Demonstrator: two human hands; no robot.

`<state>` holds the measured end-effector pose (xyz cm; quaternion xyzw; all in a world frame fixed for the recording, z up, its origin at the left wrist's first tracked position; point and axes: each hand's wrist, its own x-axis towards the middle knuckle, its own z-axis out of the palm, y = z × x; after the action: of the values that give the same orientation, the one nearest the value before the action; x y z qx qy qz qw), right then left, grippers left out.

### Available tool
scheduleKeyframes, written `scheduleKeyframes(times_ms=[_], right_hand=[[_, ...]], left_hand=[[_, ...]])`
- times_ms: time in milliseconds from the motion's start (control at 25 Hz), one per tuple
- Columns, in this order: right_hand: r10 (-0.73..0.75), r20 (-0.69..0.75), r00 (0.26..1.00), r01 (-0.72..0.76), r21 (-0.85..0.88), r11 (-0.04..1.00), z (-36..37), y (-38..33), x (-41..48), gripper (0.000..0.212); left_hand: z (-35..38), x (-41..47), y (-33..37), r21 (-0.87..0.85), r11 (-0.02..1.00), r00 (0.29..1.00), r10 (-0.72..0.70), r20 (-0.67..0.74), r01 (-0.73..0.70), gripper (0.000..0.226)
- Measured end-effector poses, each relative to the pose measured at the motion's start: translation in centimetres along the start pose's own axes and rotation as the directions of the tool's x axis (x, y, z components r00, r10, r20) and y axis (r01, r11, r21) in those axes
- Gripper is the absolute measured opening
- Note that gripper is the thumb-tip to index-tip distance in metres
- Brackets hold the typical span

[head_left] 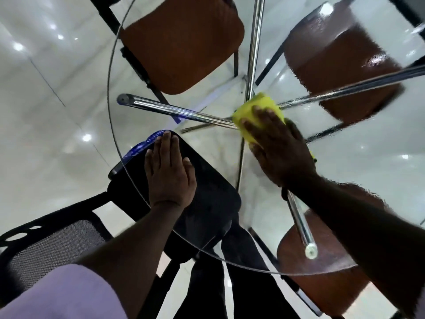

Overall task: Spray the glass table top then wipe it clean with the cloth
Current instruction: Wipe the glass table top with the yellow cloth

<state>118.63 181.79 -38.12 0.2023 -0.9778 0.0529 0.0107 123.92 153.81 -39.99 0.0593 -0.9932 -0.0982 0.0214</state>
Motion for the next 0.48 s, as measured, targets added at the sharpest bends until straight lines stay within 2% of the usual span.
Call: scheduleKeyframes(times_ms=[40,80,120,160,200,240,280,320,360,400,440,480], right_hand=[[0.344,-0.047,0.938,-0.339,0.085,0.937,-0.2,-1.9,0.6,0.06],[0.555,-0.033,0.831,-0.543,0.162,0.824,-0.2,-4.3,0.0,0.062],[0.589,-0.02,0.808,-0.576,0.184,0.797,0.0,-6.9,-1.7,0.063],[0.423,-0.005,0.906,-0.415,0.181,0.892,0.2,-8.8,-3.9,0.063],[0.097,0.034,0.995,-0.101,0.134,0.986,0.2,-8.6,-5.7,0.061],[-0.22,0.075,0.973,0.213,0.092,0.973,-0.1,-6.5,-6.2,0.059],[-0.378,0.12,0.918,0.38,0.008,0.925,-0.7,-3.8,-5.4,0.058],[-0.324,0.107,0.94,0.331,-0.051,0.942,-0.3,-1.6,-4.2,0.057],[-0.084,0.023,0.996,0.085,-0.04,0.996,-0.1,-0.2,-3.6,0.057],[0.261,-0.06,0.963,-0.258,0.058,0.964,-0.4,-0.5,-3.7,0.057],[0.588,-0.07,0.806,-0.572,0.164,0.804,-0.5,-2.1,-5.1,0.06],[0.737,-0.029,0.675,-0.716,0.212,0.665,-0.3,-4.7,-7.9,0.063]], left_hand=[[-0.1,-0.1,-0.1,-0.001,1.0,1.0,0.004,0.003,-0.004,0.062],[-0.2,-0.2,-0.2,0.002,1.0,1.0,0.01,0.002,-0.01,0.062],[-0.3,-0.2,-0.4,0.005,1.0,1.0,0.016,-0.001,-0.016,0.061],[-0.5,-0.1,-0.3,0.002,1.0,1.0,0.024,-0.004,-0.024,0.061],[-0.5,0.0,-0.2,-0.006,0.999,0.999,0.034,-0.007,-0.034,0.06],[-0.4,0.1,-0.1,-0.014,0.999,0.999,0.043,-0.012,-0.043,0.06],[-0.2,0.2,-0.1,-0.008,0.999,0.999,0.047,-0.024,-0.047,0.059],[0.1,0.1,-0.4,0.011,0.999,0.998,0.048,-0.037,-0.047,0.059],[0.2,-0.1,-0.6,0.024,0.998,0.997,0.058,-0.043,-0.057,0.058],[0.3,0.0,-0.7,0.021,0.997,0.996,0.073,-0.043,-0.072,0.058],[0.2,0.1,-0.7,0.002,0.997,0.997,0.073,-0.038,-0.073,0.056],[-0.2,0.1,-0.6,-0.028,0.998,0.998,0.059,-0.035,-0.06,0.055]])
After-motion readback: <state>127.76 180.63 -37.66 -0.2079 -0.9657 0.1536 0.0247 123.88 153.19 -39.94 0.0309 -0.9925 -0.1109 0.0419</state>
